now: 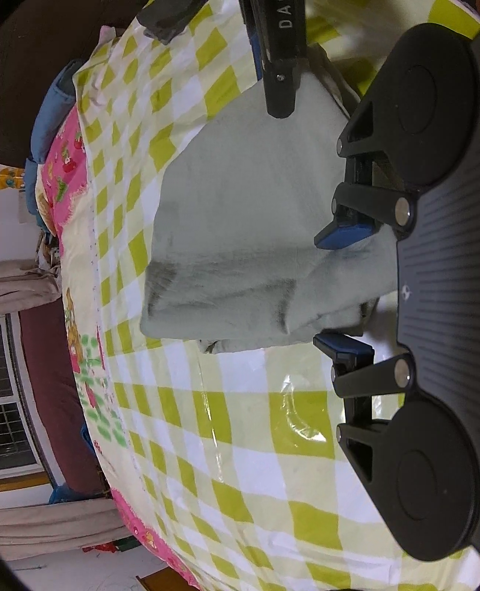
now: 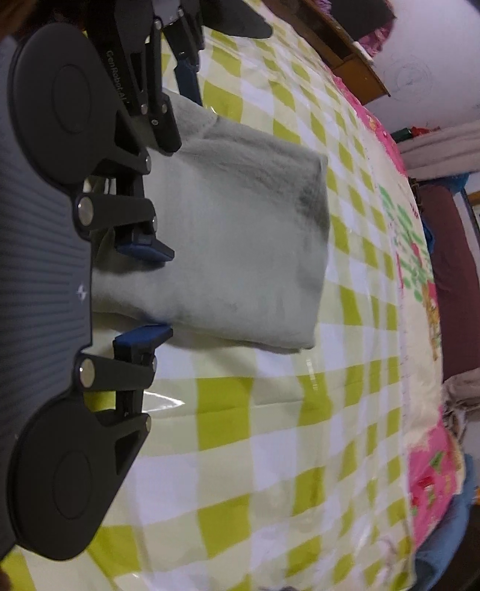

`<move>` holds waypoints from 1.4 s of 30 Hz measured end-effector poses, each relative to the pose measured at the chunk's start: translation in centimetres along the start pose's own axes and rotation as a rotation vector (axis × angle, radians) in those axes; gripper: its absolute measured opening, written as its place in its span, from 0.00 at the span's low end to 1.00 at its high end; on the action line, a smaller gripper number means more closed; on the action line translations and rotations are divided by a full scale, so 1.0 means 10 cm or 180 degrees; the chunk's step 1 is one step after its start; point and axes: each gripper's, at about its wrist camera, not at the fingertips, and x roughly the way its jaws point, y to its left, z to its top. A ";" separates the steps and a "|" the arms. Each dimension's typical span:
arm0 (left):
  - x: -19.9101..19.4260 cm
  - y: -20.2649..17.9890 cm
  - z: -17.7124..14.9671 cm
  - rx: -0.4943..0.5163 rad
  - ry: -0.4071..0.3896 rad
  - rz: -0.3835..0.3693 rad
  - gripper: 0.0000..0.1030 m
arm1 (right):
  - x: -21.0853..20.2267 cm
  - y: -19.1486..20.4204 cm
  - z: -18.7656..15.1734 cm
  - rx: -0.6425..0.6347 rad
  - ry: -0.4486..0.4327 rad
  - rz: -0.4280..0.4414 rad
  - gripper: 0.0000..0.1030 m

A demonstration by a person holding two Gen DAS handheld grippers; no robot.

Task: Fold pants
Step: 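Open both grippers and pull them back from the folded trousers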

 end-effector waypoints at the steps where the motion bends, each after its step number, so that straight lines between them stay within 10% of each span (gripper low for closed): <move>1: 0.00 0.01 0.00 -0.0016 0.0001 -0.0010 0.64 | 0.00 -0.03 0.00 0.0046 0.0013 0.0026 0.39; 20: -0.36 -0.01 -0.05 -0.0181 -0.0114 0.0077 0.66 | -0.37 0.16 -0.26 -0.0054 -0.0233 0.0001 0.41; 42: -0.42 -0.13 -0.29 -0.0321 -0.0221 0.0244 0.93 | -0.46 0.33 -0.51 -0.0157 -0.0314 -0.0054 0.45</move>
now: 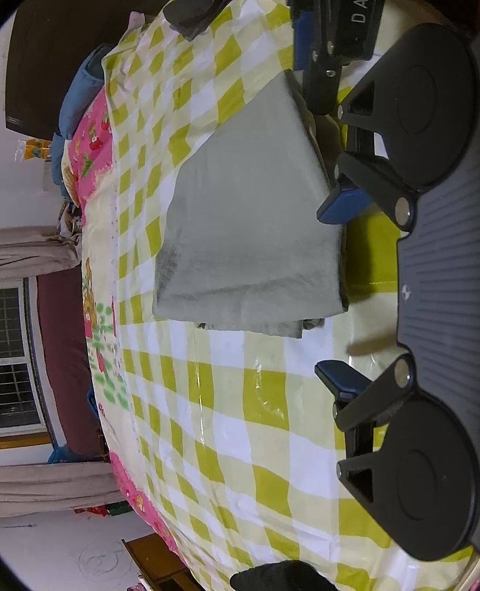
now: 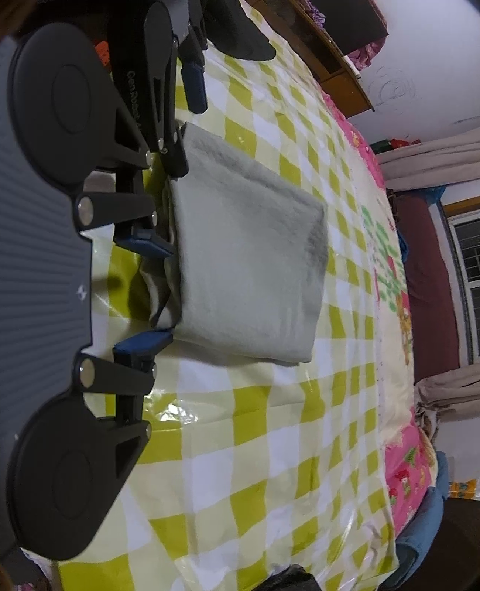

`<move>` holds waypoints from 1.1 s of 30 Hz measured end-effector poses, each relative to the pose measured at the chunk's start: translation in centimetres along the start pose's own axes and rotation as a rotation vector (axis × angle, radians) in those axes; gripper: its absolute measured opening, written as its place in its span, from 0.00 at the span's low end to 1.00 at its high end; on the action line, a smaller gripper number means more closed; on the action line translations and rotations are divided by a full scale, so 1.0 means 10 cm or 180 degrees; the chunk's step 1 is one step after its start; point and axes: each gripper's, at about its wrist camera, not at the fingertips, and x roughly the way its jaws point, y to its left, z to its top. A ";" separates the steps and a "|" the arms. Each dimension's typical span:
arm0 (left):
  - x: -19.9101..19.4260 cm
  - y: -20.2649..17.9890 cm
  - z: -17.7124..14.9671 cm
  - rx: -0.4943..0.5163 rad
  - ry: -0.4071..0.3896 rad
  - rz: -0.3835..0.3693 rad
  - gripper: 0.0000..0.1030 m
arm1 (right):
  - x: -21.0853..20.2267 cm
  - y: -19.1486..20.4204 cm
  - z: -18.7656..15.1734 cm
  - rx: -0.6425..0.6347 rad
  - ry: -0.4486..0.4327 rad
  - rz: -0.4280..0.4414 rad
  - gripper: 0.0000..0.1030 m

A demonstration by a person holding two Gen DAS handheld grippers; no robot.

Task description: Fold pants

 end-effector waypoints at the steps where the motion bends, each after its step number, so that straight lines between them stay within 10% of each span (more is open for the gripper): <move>1: 0.00 0.00 0.00 -0.0008 -0.0013 0.0005 0.94 | 0.01 0.00 -0.01 0.0005 0.0037 0.0020 0.45; 33: -0.12 0.00 -0.03 -0.0025 -0.0049 0.0031 1.00 | -0.07 -0.04 -0.06 0.0104 -0.0018 -0.0024 0.45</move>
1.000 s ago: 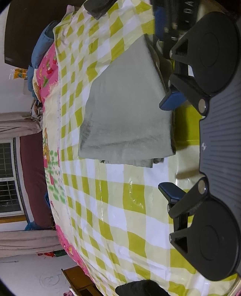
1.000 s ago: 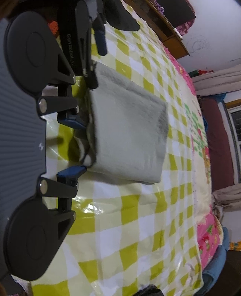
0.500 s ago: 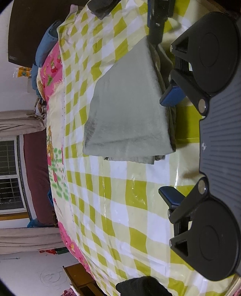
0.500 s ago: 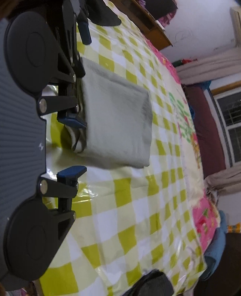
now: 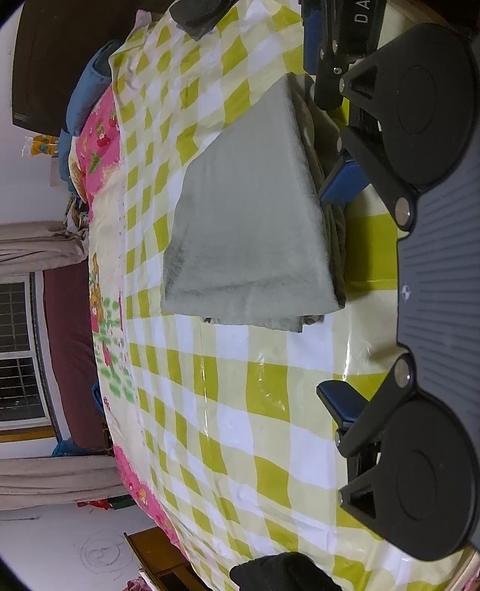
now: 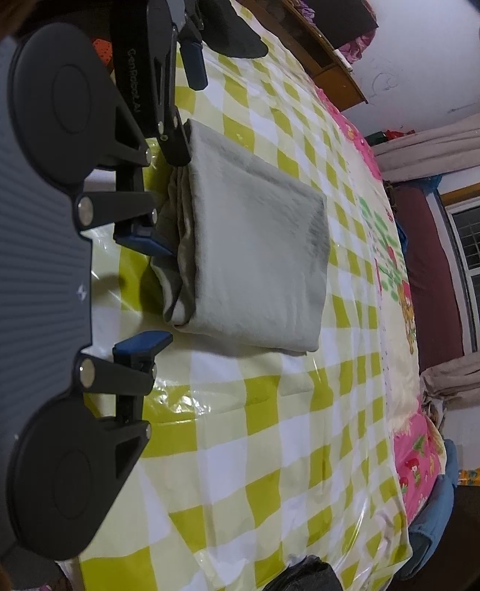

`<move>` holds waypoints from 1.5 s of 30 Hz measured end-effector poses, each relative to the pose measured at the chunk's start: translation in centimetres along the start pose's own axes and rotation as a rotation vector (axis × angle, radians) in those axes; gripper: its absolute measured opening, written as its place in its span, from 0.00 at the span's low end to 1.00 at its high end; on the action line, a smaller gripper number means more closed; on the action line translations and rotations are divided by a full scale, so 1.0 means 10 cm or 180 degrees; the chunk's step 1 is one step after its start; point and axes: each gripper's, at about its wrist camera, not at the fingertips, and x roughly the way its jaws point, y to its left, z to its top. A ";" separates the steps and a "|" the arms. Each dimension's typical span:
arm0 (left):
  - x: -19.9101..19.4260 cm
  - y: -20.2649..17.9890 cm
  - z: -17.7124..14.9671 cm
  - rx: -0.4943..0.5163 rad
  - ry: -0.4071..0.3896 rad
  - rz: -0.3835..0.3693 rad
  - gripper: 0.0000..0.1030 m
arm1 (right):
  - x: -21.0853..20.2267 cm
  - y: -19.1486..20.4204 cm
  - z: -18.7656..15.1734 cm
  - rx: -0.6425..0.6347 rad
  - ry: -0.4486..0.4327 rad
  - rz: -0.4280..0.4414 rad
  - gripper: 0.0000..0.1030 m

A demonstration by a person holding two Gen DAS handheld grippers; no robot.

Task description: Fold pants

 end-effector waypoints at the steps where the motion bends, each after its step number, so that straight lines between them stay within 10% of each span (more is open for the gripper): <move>1: 0.01 -0.01 0.00 0.0008 0.0005 0.0001 1.00 | 0.00 0.00 0.00 -0.0004 0.0006 0.0003 0.45; 45: 0.05 -0.04 -0.02 -0.0026 0.0264 0.0124 1.00 | 0.06 0.06 -0.03 -0.0076 0.0115 0.0035 0.46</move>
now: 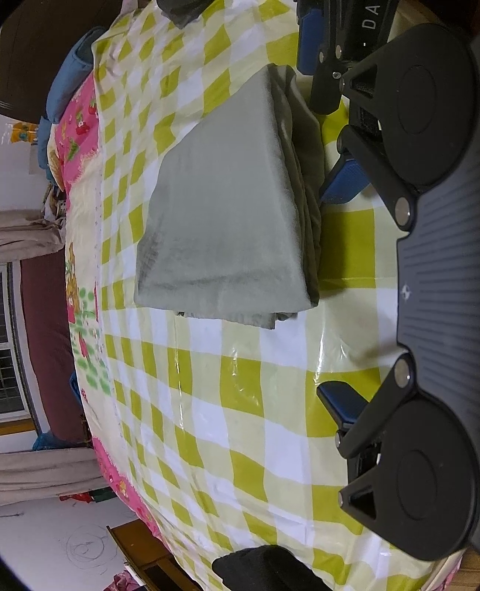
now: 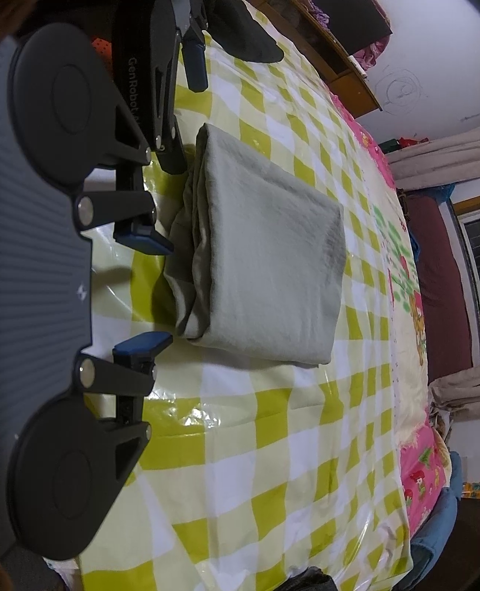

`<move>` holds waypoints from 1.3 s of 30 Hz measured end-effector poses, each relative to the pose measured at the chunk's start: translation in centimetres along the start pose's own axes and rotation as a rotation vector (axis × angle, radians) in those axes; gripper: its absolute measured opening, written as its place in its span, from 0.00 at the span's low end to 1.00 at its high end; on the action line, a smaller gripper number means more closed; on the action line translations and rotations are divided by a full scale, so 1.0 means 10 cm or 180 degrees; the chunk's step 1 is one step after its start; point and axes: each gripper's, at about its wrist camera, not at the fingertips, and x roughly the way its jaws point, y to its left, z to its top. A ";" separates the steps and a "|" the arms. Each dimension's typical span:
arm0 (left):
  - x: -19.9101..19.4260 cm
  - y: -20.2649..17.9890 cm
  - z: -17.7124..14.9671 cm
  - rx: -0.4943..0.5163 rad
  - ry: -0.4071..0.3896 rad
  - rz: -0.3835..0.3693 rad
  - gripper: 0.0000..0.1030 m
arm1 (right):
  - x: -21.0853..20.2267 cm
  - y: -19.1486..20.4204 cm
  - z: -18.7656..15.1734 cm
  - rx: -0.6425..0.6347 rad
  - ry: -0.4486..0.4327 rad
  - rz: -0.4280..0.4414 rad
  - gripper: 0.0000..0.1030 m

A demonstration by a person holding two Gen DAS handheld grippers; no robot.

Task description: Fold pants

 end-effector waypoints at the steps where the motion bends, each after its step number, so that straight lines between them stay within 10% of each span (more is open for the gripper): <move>1: 0.00 0.00 0.00 0.0004 0.0003 0.0001 1.00 | 0.00 0.00 0.00 0.0002 -0.0001 0.0000 0.46; 39: 0.02 -0.06 -0.03 0.0124 0.0054 -0.0028 1.00 | 0.04 0.01 -0.02 -0.0010 0.0073 0.0007 0.46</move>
